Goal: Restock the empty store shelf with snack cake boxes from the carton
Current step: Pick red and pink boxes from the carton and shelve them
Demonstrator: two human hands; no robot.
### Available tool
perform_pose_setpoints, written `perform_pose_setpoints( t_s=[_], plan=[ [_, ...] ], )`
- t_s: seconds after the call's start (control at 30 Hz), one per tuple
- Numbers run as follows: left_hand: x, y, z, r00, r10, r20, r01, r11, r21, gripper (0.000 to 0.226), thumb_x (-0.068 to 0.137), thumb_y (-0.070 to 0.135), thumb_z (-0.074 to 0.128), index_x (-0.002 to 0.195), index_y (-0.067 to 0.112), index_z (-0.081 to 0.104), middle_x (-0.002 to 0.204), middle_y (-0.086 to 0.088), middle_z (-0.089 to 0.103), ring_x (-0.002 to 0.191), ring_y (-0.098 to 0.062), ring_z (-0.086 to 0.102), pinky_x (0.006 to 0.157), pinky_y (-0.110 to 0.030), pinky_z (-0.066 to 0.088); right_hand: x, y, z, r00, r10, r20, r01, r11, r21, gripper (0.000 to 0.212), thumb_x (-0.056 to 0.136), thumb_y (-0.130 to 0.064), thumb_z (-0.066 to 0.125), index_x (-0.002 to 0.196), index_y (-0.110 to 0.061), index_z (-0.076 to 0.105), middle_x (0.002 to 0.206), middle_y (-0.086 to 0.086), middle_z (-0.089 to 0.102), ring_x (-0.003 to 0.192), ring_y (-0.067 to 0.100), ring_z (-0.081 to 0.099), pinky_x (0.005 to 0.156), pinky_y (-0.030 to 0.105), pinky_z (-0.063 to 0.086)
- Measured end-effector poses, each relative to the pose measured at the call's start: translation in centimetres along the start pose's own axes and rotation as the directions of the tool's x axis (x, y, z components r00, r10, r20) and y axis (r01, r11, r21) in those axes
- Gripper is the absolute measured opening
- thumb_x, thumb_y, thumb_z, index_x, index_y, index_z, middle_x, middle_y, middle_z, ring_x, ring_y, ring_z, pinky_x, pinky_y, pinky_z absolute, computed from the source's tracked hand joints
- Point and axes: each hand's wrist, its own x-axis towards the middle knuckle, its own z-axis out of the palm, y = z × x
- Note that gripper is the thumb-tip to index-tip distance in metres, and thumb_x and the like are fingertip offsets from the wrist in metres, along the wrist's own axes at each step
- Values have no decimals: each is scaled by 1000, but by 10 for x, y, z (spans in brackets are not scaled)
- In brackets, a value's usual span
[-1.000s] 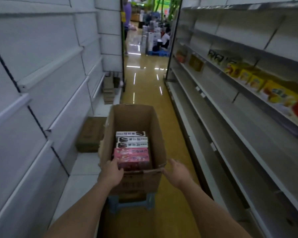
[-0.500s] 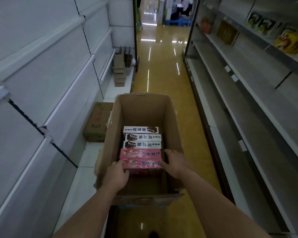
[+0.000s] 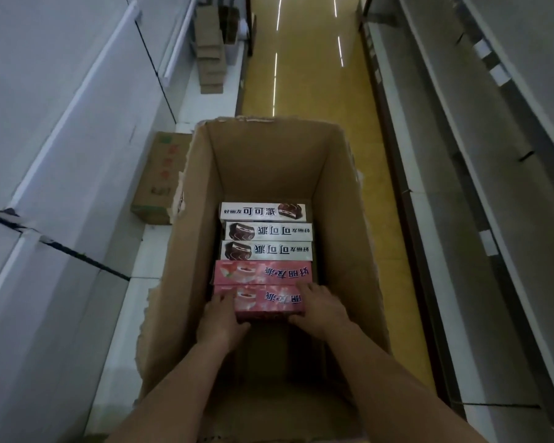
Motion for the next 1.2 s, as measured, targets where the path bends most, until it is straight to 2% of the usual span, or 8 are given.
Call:
perform_pose_setpoints(
  t_s=[0.37, 0.5, 0.6, 0.87, 0.93, 1.03, 1.13, 1.2],
  plan=[
    [52, -26, 36, 965, 223, -136, -177, 941, 288, 84, 76, 36, 73, 145, 19, 28, 152, -10, 20, 139, -28, 22, 113, -37, 23, 63, -12, 51, 988, -62, -141, 40, 987, -156, 72, 83, -37, 66, 142, -16, 29, 143, 8, 34, 132, 26, 32, 113, 42, 27],
    [57, -35, 43, 924, 326, -202, -220, 882, 417, 75, 52, 22, 85, 121, 14, 57, 121, -12, 53, 107, -30, 53, 90, -40, 45, 70, -18, 57, 979, -96, -178, 55, 973, -223, 59, 87, -30, 60, 137, -14, 32, 139, 10, 37, 127, 27, 37, 107, 41, 32],
    [61, -36, 44, 894, 389, -225, -241, 838, 490, 74, 34, 22, 90, 103, 12, 65, 98, -12, 60, 84, -29, 59, 75, -38, 50, 72, -24, 61, 975, -126, -182, 70, 955, -287, 55, 87, -25, 58, 134, -13, 32, 138, 13, 37, 125, 29, 38, 104, 41, 34],
    [62, -39, 52, 844, 465, -268, -272, 801, 533, 66, 43, 18, 88, 102, 10, 61, 94, -14, 61, 83, -31, 58, 75, -40, 50, 69, -32, 71, 961, -190, -200, 115, 934, -338, 50, 88, -23, 59, 131, -12, 35, 135, 13, 41, 126, 30, 39, 102, 42, 37],
    [65, -41, 53, 832, 486, -266, -300, 799, 521, 60, 44, 17, 86, 96, 11, 57, 89, -12, 60, 79, -30, 59, 74, -39, 50, 67, -36, 73, 965, -188, -181, 109, 920, -376, 54, 80, -27, 68, 126, -12, 43, 131, 14, 46, 121, 31, 44, 97, 43, 41],
    [63, -43, 52, 838, 498, -225, -349, 805, 480, 59, 37, 16, 86, 89, 12, 58, 79, -7, 60, 68, -27, 60, 64, -35, 51, 69, -38, 75, 965, -181, -190, 94, 916, -390, 62, 42, -34, 88, 96, -15, 64, 97, 10, 63, 92, 28, 59, 78, 42, 51],
    [57, -43, 48, 826, 530, -192, -407, 796, 447, 59, 34, 15, 83, 88, 14, 60, 77, -4, 58, 65, -26, 58, 58, -32, 49, 68, -39, 72, 961, -237, -140, 153, 883, -444, 55, 71, -31, 75, 117, -12, 52, 121, 13, 54, 116, 32, 48, 100, 46, 39],
    [51, -42, 42, 816, 541, -202, -419, 795, 438, 60, 36, 17, 83, 93, 16, 64, 82, -3, 60, 70, -25, 60, 66, -35, 52, 67, -36, 68, 967, -232, -106, 168, 893, -418, 52, 86, -26, 59, 131, -12, 36, 136, 13, 42, 128, 32, 36, 107, 44, 29]
  ],
)
